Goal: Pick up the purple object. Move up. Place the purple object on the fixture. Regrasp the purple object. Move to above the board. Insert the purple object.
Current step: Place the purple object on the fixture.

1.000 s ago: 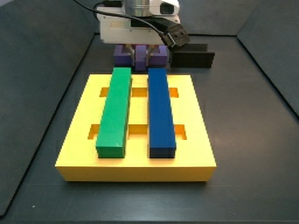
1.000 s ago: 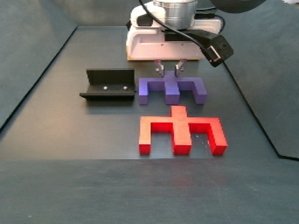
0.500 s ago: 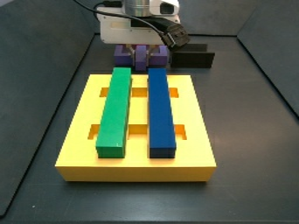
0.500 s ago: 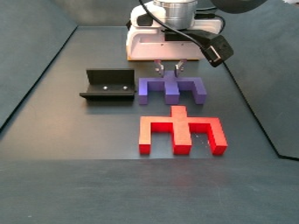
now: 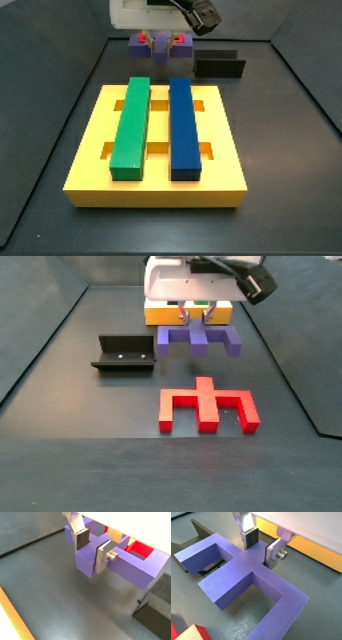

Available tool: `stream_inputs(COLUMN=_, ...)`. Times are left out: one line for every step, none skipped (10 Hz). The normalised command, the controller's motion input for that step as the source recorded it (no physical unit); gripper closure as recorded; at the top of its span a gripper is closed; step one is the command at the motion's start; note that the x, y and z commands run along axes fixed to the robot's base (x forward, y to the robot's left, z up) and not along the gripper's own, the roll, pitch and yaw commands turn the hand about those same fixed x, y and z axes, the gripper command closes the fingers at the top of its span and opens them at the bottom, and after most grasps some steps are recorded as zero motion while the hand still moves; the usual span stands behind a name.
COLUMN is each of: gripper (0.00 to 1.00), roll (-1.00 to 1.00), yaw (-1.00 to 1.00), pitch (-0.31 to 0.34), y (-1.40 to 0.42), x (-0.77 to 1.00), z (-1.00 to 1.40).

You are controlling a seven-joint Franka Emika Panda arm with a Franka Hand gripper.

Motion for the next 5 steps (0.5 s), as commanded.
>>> stream_inputs(gripper=1.00, roll=0.00, yaw=0.00, pitch=0.000, y=0.00, x=0.03, z=0.00)
stream_inputs(gripper=1.00, roll=-0.07, yaw=0.00, pitch=0.000, y=0.00, x=0.04, z=0.00)
stream_inputs(gripper=1.00, roll=-0.35, yaw=0.00, pitch=0.023, y=0.11, x=0.35, z=0.45)
stream_inputs(gripper=1.00, roll=-0.67, yaw=-0.15, pitch=0.140, y=0.15, x=0.80, z=0.78)
stream_inputs(gripper=1.00, roll=-0.69, yaw=-0.19, pitch=0.134, y=0.03, x=0.89, z=0.79)
